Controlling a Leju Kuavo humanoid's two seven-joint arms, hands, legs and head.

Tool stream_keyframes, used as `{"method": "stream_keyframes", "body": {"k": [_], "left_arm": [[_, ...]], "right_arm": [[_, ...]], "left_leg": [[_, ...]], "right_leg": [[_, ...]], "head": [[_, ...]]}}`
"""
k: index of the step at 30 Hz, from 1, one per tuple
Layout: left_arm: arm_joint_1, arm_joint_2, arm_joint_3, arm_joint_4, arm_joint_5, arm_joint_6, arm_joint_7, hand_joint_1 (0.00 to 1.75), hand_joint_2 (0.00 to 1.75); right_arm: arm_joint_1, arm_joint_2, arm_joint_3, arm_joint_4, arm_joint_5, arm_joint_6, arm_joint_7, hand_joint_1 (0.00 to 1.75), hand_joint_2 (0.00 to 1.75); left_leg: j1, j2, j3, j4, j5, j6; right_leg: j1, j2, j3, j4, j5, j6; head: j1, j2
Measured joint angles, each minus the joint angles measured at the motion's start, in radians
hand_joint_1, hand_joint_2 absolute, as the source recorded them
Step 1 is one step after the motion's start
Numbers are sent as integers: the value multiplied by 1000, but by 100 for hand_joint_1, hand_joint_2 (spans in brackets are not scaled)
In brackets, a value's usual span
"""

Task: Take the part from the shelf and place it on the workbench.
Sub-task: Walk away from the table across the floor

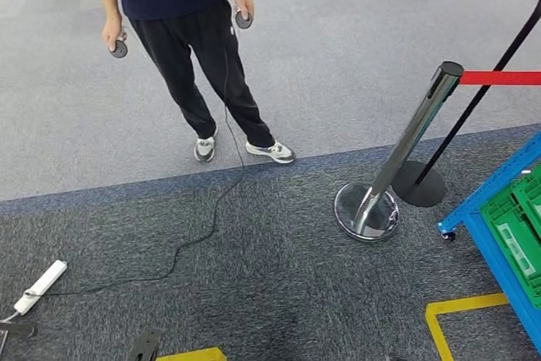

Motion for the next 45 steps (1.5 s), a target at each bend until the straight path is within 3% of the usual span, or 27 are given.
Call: {"method": "stream_keyframes", "body": {"k": [3, 5, 7, 8, 9, 10, 12, 14, 18, 21, 24, 45], "left_arm": [[0, 0, 0, 0, 0, 0, 0, 0, 0], [-1, 0, 0, 0, -1, 0, 0, 0, 0], [0, -1, 0, 0, -1, 0, 0, 0, 0], [0, -1, 0, 0, -1, 0, 0, 0, 0], [1, -2, 0, 0, -1, 0, 0, 0, 0], [1, -2, 0, 0, -1, 0, 0, 0, 0], [1, -3, 0, 0, -2, 0, 0, 0, 0], [1, -3, 0, 0, -3, 1, 0, 0, 0], [2, -3, 0, 0, -6, 9, 0, 0, 0], [3, -4, 0, 0, -8, 13, 0, 0, 0], [5, -4, 0, 0, -9, 14, 0, 0, 0], [7, -4, 0, 0, -12, 43, 0, 0, 0]], "right_arm": [[1, 0, -1, 0, 0, 0, -3, 0, 0], [2, 0, -3, 0, 0, 0, -4, 0, 0], [2, 0, -6, 0, 0, 1, -5, 0, 0], [2, 0, -7, 0, 0, 1, -5, 0, 0], [3, 0, -8, 0, 0, 1, -5, 0, 0], [3, 0, -8, 0, 0, 1, -5, 0, 0], [1, -1, -9, 0, 0, 1, -5, 0, 0], [-4, -1, -11, 0, 0, 1, -5, 0, 0], [-2, -1, -14, 0, 2, -1, -3, 0, 0], [-1, -2, -15, 0, 3, -1, -2, 0, 0], [0, -2, -15, 0, 3, 0, -2, 0, 0], [1, -1, -15, 0, 13, 2, -3, 0, 0]], "left_leg": [[-1, 1, -6, -6, 15, 18], [1, 4, -12, -9, 24, 28], [-2, 6, -22, -8, 31, 34], [-3, 7, -27, -8, 35, 35], [-5, 7, -32, -8, 39, 34], [-5, 7, -35, -8, 43, 33], [-7, 7, -40, -7, 48, 29], [-10, 7, -43, -5, 50, 21], [-10, 7, -46, -5, 50, 36], [-9, 6, -47, -14, 67, 15], [-9, 6, -50, -18, 74, 7], [-12, 6, -53, -18, 72, 6]], "right_leg": [[-5, -3, -10, 8, -5, 17], [-6, -8, -46, 93, -65, 23], [-6, -11, -94, 225, -138, 28], [-6, -11, -105, 266, -154, 29], [-5, -11, -97, 269, -152, 28], [-5, -11, -68, 231, -133, 26], [-2, -14, 22, 89, -87, 18], [1, -15, 75, -7, -69, 8], [4, -14, 77, -22, -63, 4], [6, -14, 76, -21, -58, -3], [7, -14, 75, -20, -54, -6], [1, -14, 65, -24, -53, -4]], "head": [[1, 0], [4, 0], [6, 0], [6, 0], [6, 0], [6, 0], [6, 0], [5, 0], [4, 0], [4, 0], [4, 0], [4, 0]]}}
